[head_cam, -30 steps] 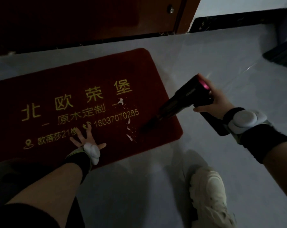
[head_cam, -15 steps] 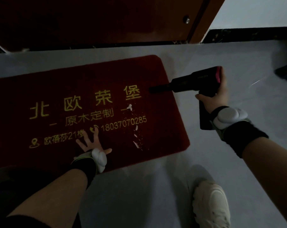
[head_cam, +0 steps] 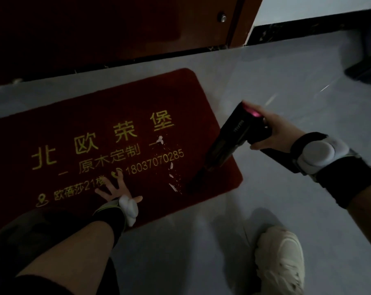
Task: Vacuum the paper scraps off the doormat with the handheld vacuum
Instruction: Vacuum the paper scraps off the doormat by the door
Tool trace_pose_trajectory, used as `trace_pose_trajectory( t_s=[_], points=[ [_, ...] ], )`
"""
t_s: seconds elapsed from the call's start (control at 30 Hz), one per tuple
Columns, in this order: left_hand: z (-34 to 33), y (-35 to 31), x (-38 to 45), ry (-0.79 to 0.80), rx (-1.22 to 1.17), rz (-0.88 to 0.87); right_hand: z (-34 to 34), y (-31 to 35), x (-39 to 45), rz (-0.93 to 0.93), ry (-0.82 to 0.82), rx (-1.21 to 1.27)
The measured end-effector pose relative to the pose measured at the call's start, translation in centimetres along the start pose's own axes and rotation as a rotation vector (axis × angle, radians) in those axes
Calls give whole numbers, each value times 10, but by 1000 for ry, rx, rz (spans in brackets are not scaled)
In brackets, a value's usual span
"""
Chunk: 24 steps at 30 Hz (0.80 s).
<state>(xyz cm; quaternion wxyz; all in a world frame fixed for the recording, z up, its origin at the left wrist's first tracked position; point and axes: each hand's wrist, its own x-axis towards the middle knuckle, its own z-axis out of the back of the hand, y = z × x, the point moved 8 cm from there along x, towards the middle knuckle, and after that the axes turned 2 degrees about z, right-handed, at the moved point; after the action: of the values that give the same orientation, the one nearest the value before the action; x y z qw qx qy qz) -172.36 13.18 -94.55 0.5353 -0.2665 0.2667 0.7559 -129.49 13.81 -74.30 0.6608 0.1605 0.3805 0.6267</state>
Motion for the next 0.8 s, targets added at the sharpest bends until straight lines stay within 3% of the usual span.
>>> trace_pose_trajectory(
  t_s=[0.27,0.57,0.8],
  points=[
    [-1,2,-2,-12,25,24,-2,-6,2,-47,-68,84],
    [-4,2,0,-2,-46,-11,25,5,8,-108,-659,182],
    [-5,2,1,22,-25,-20,15,22,19,-65,-662,153]
  ],
)
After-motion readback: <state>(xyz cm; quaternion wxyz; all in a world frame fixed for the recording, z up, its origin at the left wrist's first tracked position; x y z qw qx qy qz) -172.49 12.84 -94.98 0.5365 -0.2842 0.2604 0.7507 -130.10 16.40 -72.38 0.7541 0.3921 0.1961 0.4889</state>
